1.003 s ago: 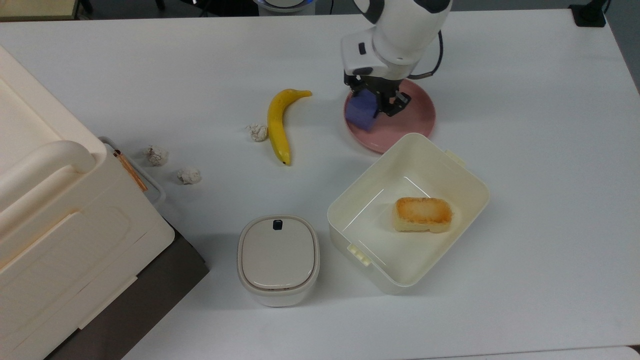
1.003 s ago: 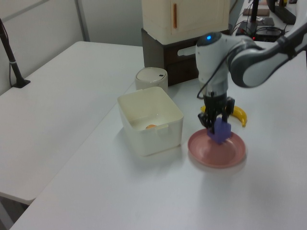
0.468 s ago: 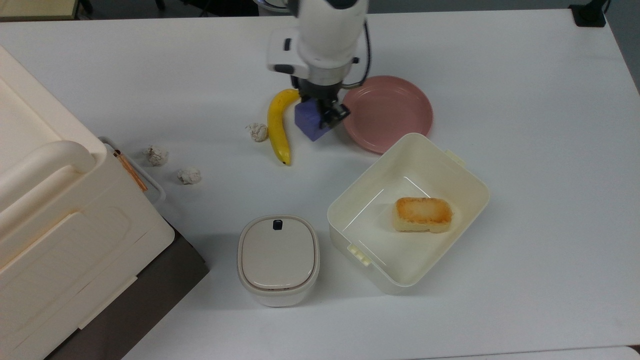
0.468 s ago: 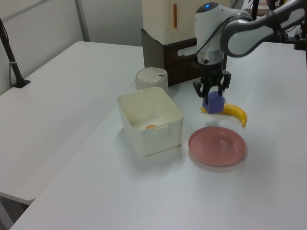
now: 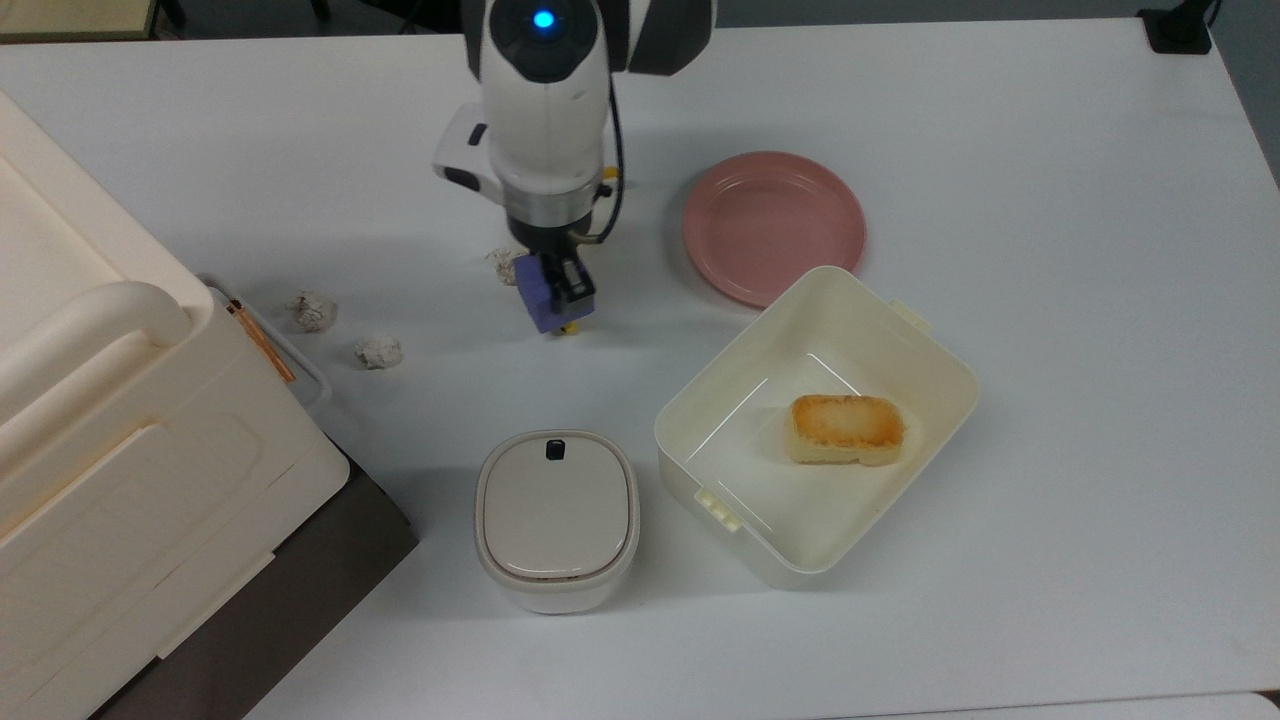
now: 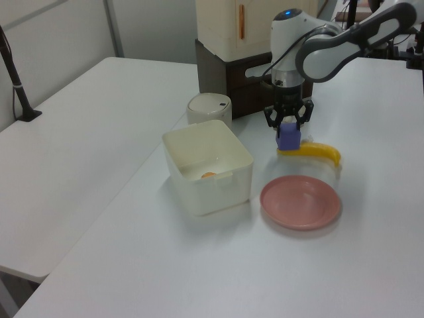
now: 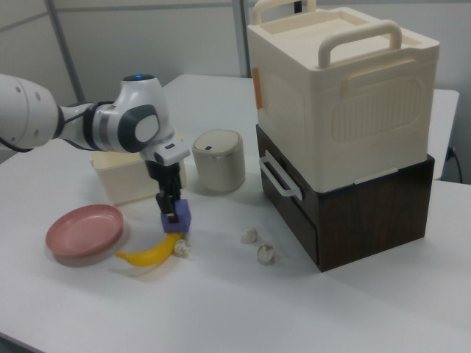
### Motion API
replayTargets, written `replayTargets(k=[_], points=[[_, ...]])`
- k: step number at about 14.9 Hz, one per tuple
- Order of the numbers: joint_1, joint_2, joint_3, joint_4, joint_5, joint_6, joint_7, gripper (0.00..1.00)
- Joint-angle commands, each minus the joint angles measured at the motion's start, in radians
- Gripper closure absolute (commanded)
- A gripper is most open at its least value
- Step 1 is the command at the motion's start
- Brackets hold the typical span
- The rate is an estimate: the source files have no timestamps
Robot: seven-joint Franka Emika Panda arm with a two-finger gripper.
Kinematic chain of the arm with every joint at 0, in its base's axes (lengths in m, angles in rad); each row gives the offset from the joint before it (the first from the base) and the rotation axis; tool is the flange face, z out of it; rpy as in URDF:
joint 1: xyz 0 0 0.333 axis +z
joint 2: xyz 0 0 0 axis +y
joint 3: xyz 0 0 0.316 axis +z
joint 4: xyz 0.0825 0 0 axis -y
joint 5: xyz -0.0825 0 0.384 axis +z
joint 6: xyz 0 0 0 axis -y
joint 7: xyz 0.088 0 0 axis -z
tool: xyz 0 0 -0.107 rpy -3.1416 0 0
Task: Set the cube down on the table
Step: 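Carry the purple cube off the plate past the banana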
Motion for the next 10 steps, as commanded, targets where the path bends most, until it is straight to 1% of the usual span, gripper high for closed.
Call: replayTargets(k=[1,2,4,6,10], points=[[0.017,0.047,-0.069,0.018,-0.001,0.099,0.081,0.74],[0.017,0.055,-0.086,0.020,-0.001,0.113,0.084,0.74],[0.017,0.065,-0.100,0.021,-0.003,0.155,0.084,0.75],[0.015,0.066,-0.125,0.038,-0.001,0.166,0.081,0.75],[0.015,0.055,-0.140,0.061,-0.003,0.155,0.075,0.76]])
